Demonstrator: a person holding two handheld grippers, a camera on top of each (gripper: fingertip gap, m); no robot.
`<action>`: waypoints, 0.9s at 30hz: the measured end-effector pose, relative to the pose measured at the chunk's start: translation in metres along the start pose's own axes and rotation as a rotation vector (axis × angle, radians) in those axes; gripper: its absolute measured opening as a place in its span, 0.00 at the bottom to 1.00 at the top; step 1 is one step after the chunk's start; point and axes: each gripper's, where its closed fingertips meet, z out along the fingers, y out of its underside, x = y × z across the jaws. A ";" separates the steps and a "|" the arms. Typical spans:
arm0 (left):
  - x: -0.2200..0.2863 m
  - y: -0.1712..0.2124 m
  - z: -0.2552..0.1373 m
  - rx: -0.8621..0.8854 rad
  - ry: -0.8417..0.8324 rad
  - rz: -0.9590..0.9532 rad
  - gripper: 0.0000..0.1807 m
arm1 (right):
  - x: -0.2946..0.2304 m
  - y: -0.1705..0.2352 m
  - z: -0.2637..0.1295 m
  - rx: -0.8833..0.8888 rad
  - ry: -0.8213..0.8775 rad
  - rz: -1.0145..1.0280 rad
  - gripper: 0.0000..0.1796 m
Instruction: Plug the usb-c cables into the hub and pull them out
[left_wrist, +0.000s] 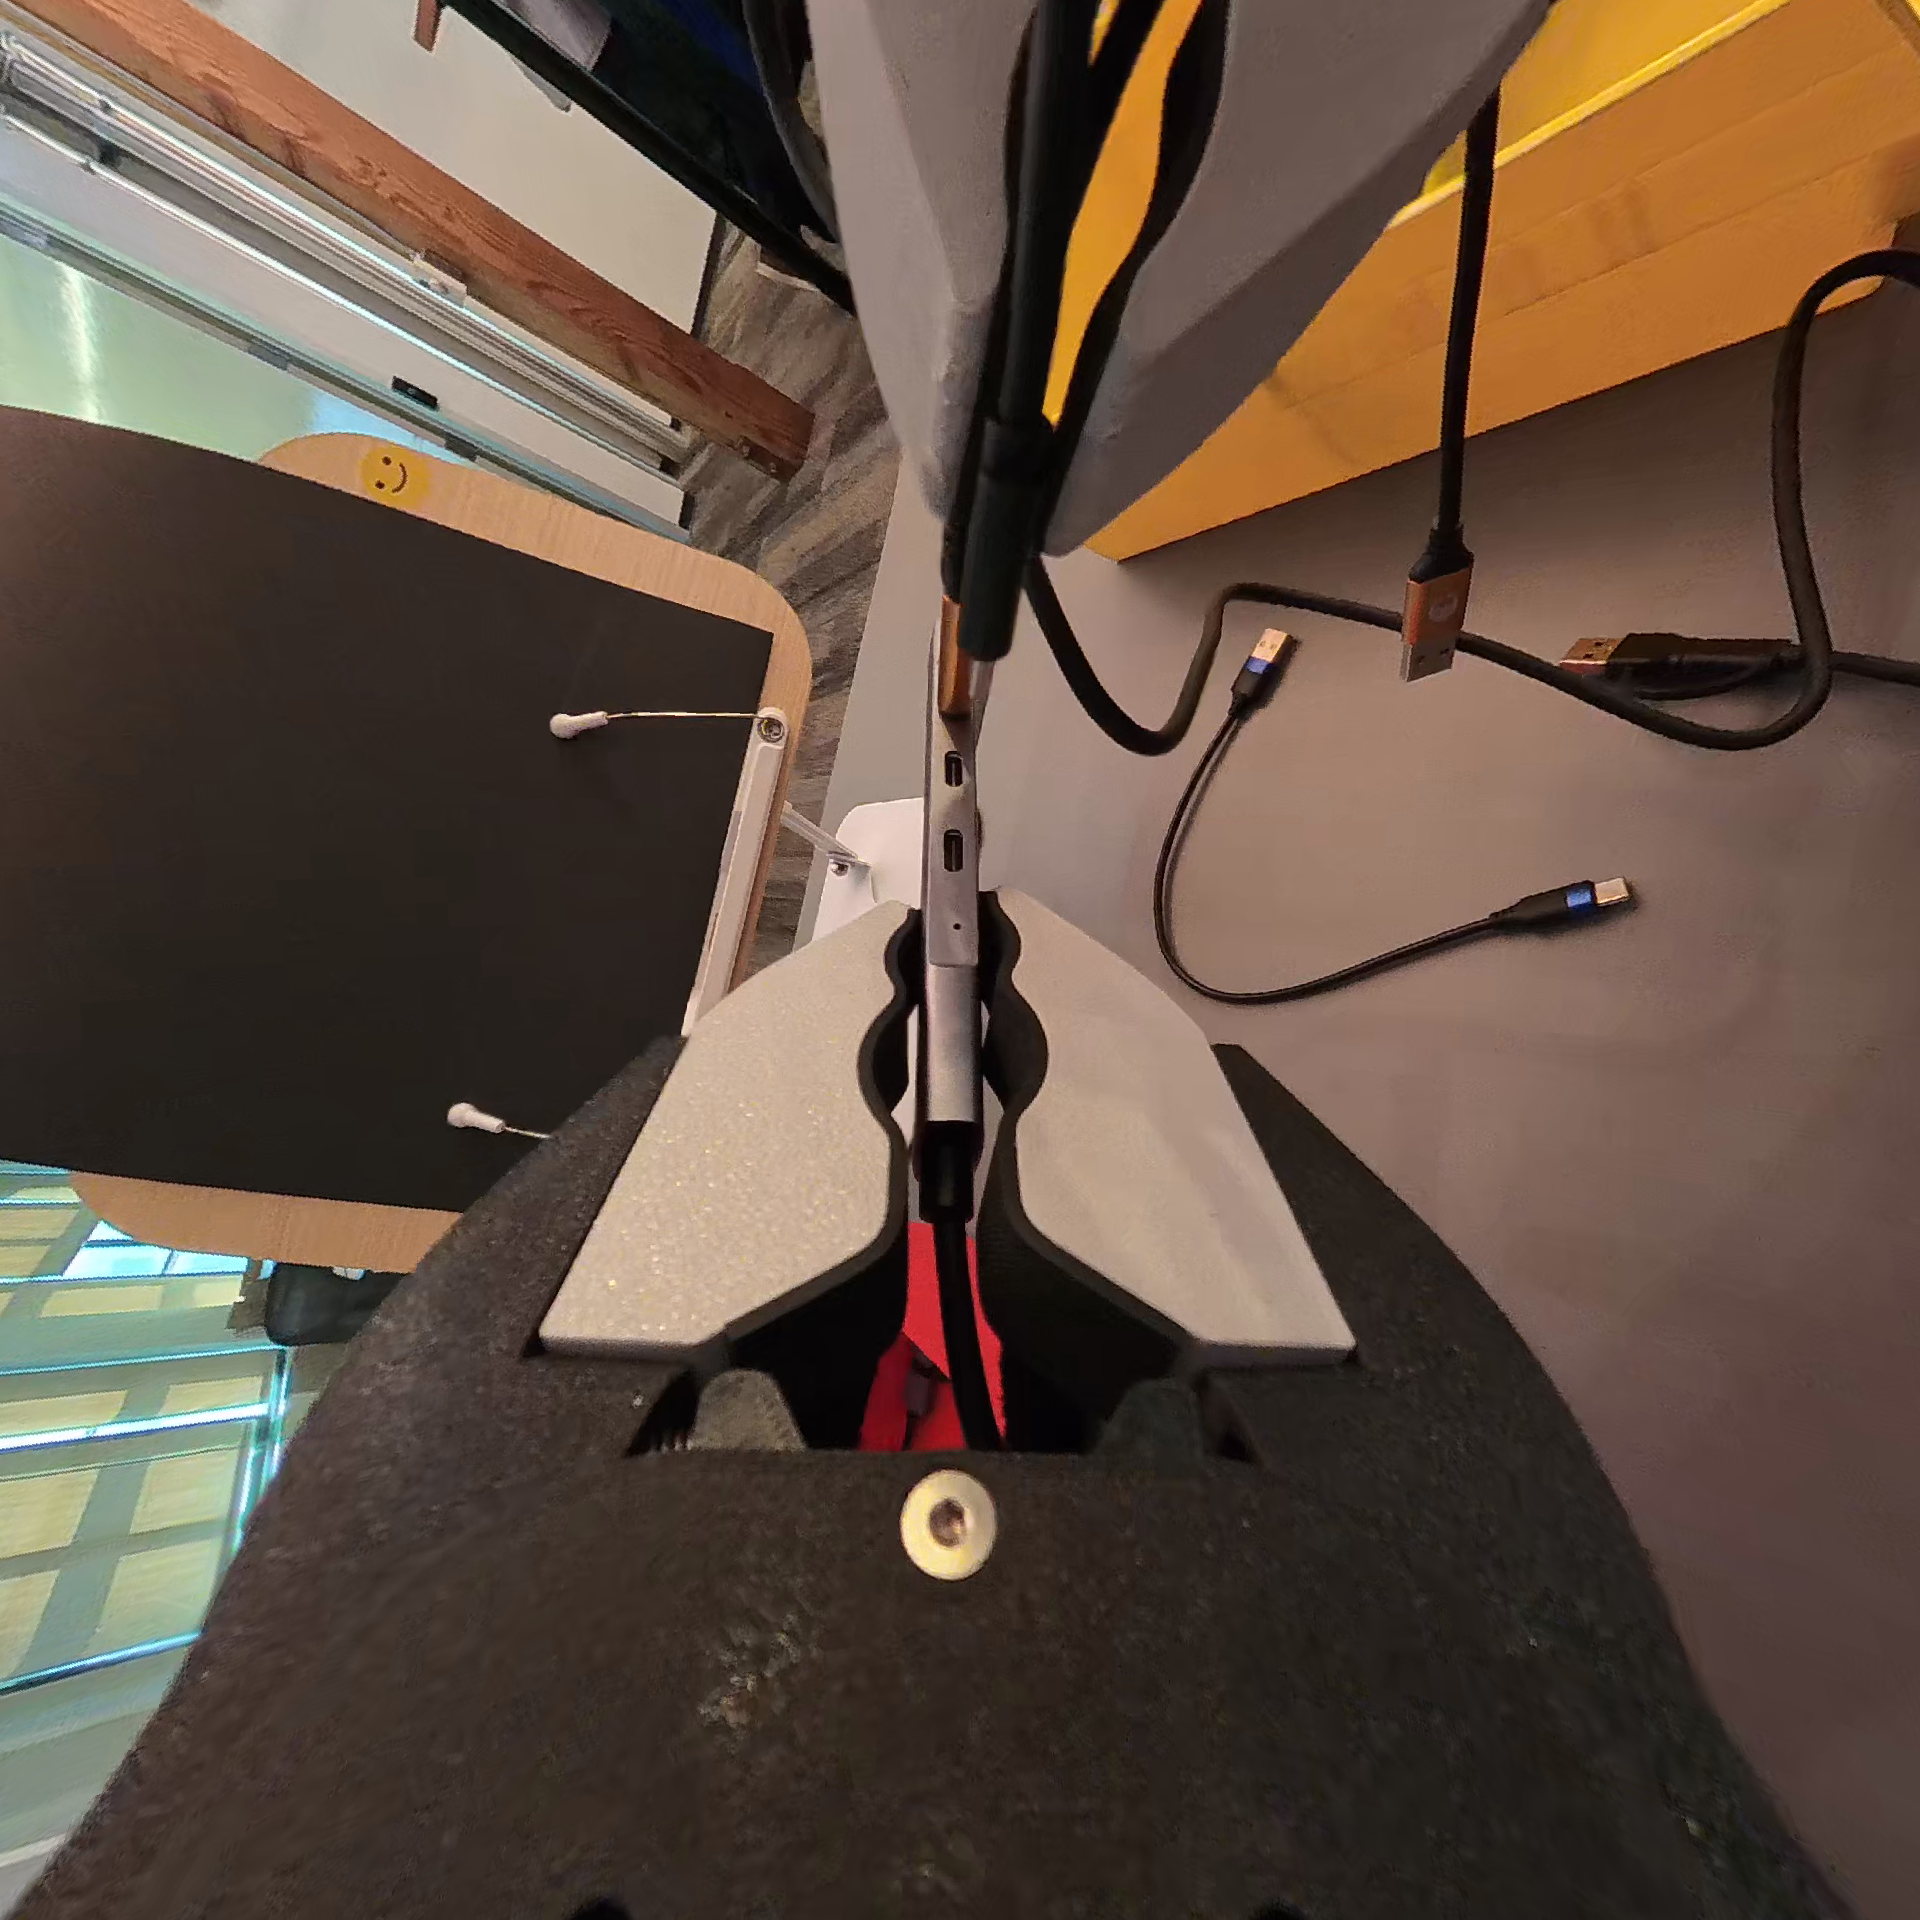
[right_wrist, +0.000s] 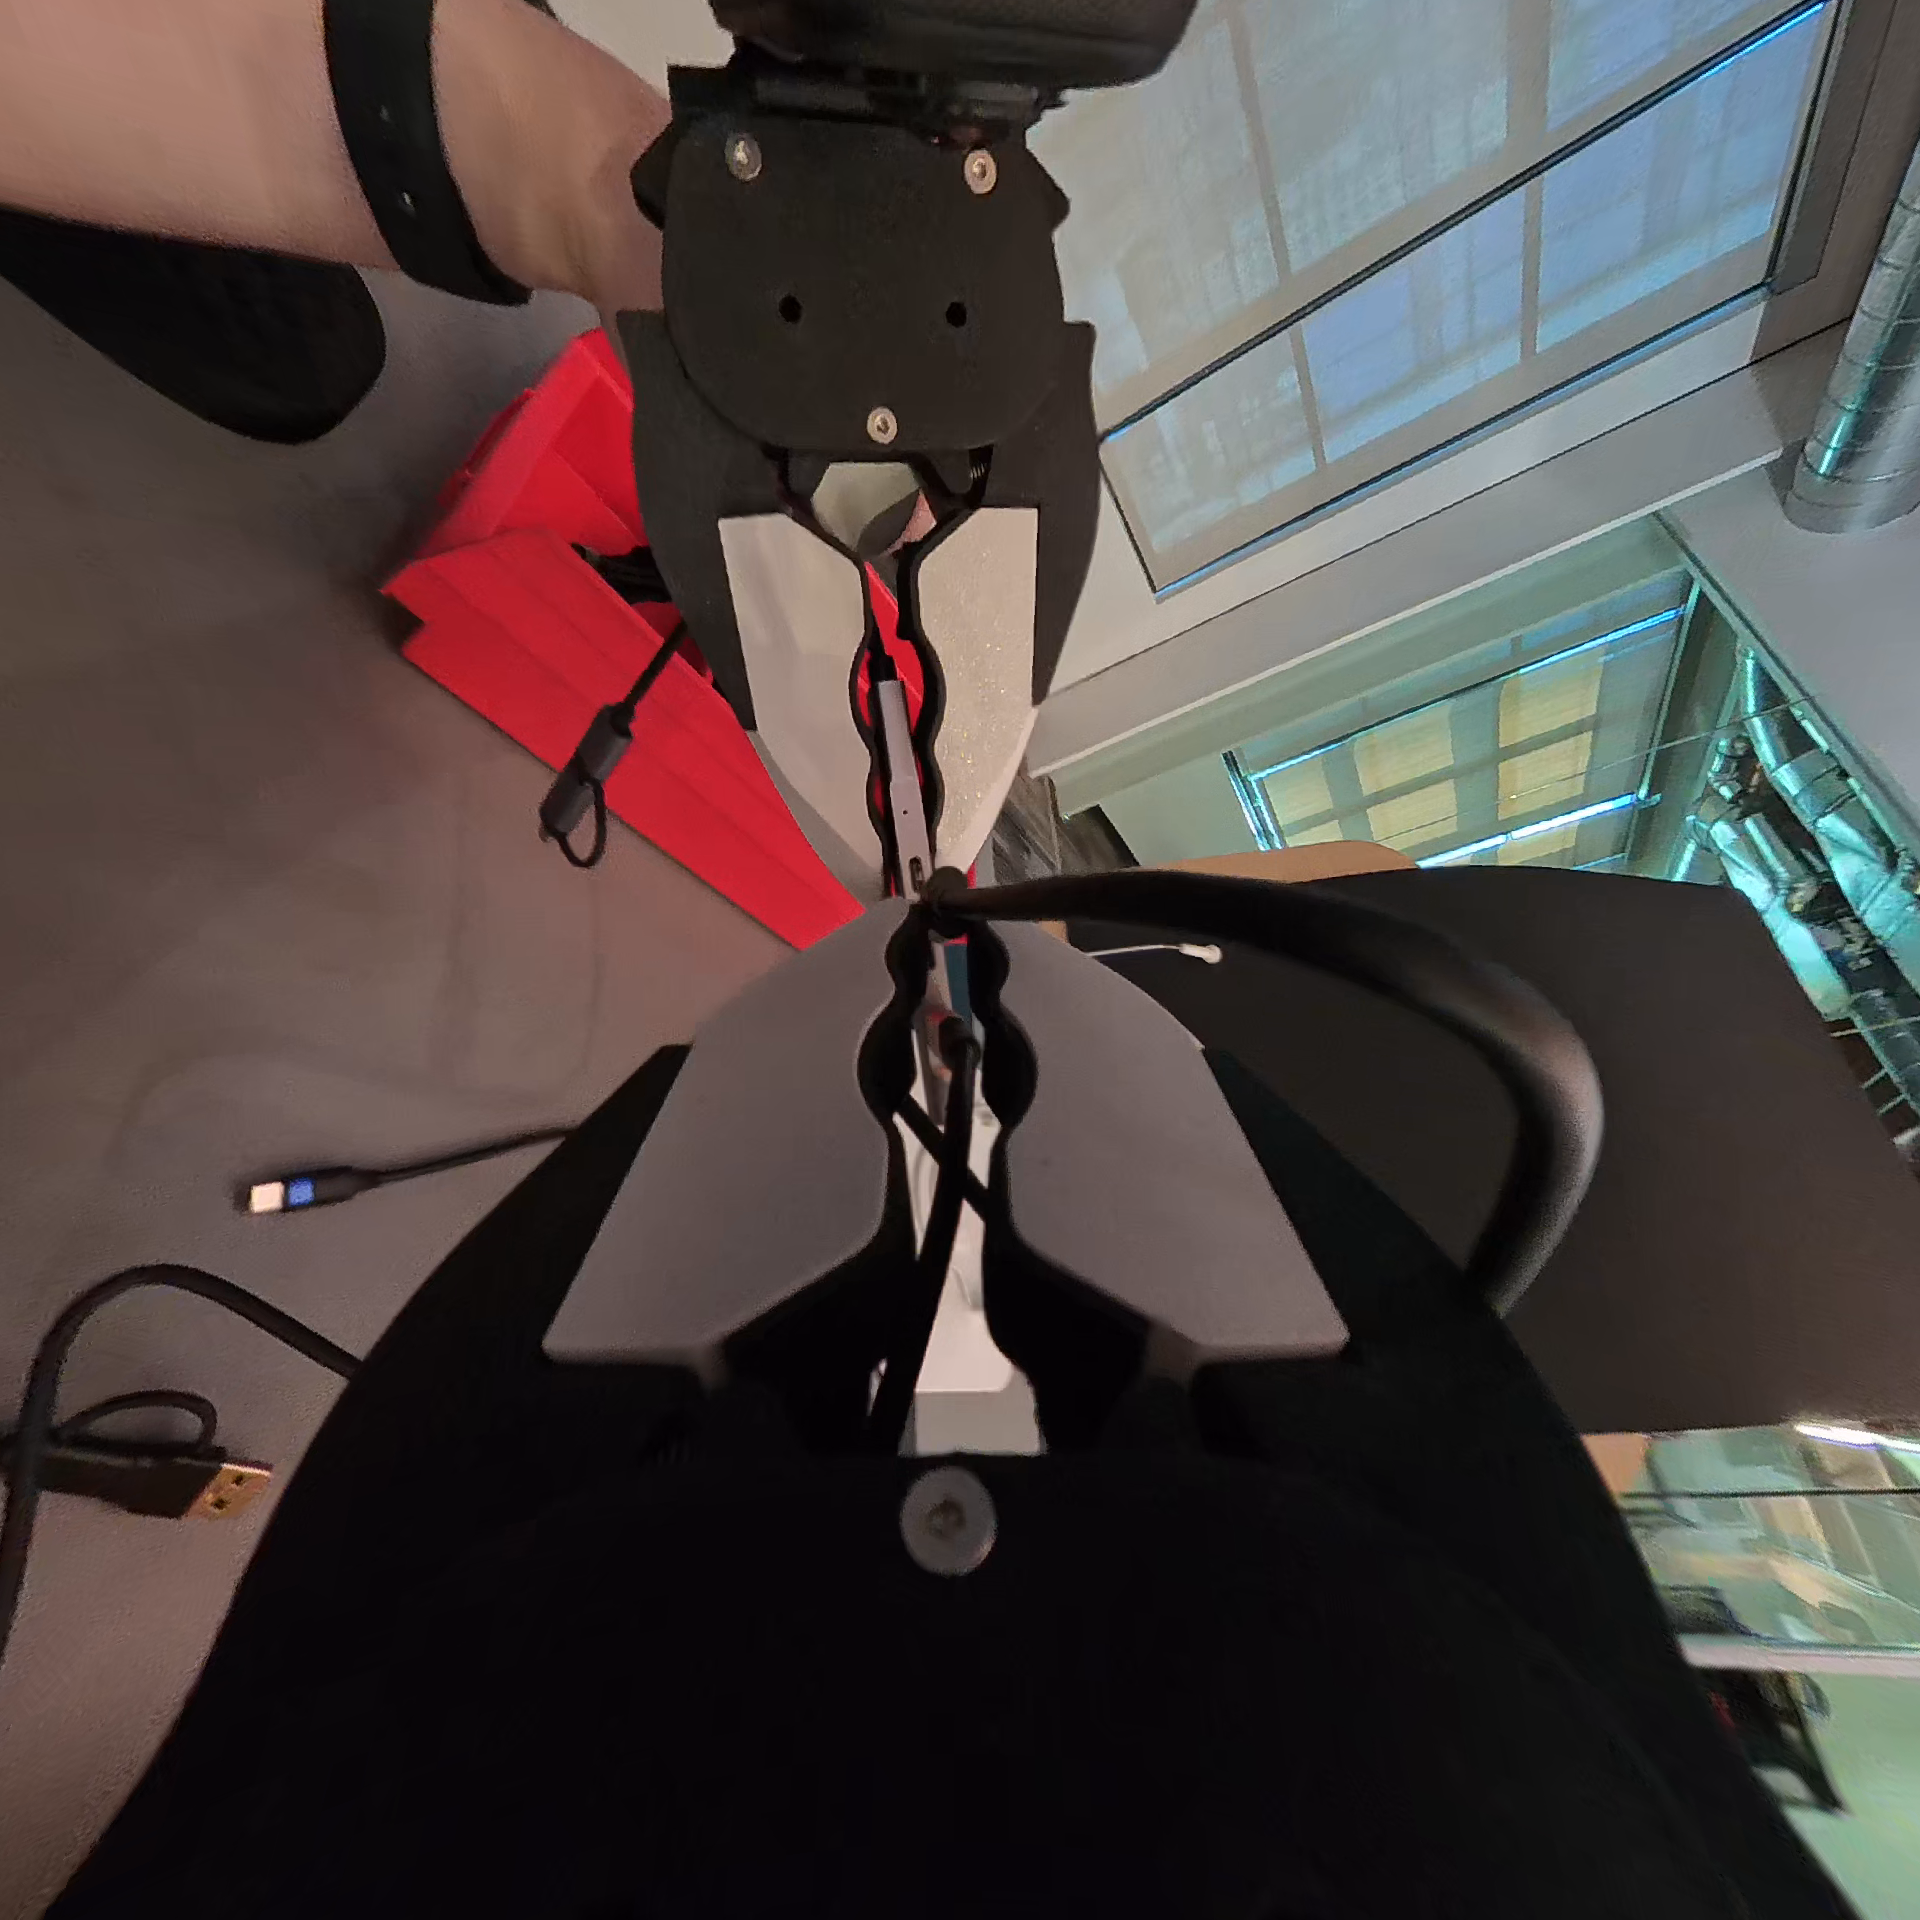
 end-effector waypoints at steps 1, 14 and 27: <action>0.001 0.000 0.000 0.005 0.001 0.006 0.05 | 0.000 0.002 0.000 -0.021 0.006 -0.028 0.05; 0.009 -0.006 0.000 0.097 0.018 0.079 0.05 | -0.011 -0.004 0.006 -0.055 -0.027 -0.092 0.05; 0.007 -0.011 -0.005 0.123 -0.009 0.103 0.05 | -0.006 -0.002 0.003 -0.101 -0.008 -0.110 0.05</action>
